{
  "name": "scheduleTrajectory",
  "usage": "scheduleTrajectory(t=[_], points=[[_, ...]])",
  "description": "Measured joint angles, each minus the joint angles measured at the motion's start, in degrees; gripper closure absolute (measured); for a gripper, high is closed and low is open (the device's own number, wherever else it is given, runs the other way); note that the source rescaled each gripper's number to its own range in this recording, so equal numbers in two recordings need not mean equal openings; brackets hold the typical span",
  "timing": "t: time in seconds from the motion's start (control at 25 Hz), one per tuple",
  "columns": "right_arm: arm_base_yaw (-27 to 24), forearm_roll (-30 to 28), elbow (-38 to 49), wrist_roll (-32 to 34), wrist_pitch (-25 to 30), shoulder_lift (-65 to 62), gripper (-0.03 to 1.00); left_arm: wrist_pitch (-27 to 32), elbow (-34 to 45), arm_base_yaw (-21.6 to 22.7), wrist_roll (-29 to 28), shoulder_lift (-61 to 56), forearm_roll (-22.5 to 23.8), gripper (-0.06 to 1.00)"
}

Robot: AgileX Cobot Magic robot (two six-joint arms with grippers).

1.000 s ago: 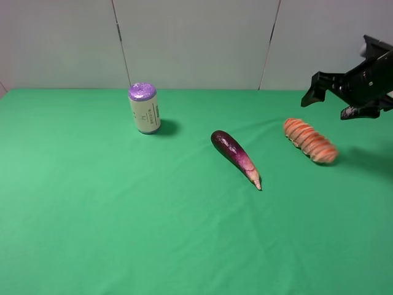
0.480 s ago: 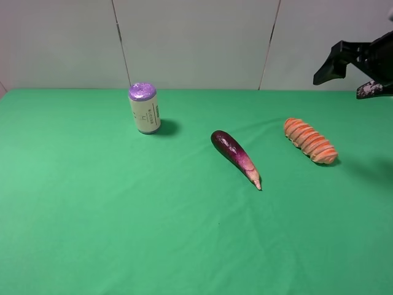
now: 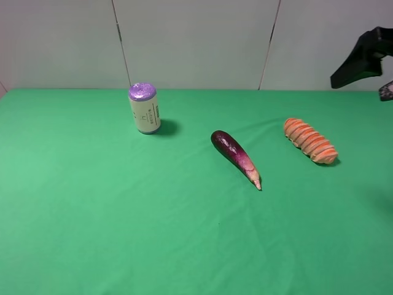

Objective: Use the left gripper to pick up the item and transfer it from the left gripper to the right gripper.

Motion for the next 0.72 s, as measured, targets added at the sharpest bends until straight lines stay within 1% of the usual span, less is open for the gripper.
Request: scheduleTrajectory(t=[0.2,0.36,0.52,0.72], points=[[0.0,-5.2,0.0,2.3,5.5,-7.1,-0.03,0.0,0.0,0.0,0.0,0.0,0.0,0.0],[0.0,-8.3,0.0,2.9,8.6,-13.9,-0.03,0.0,0.0,0.0,0.0,0.0,0.0,0.0],[0.0,-8.7,1.2,3.0,9.4,-21.2,-0.03,0.0,0.0,0.0,0.0,0.0,0.0,0.0],[0.0,-8.7,7.0,3.0,9.5,-31.3,-0.03,0.0,0.0,0.0,0.0,0.0,0.0,0.0]])
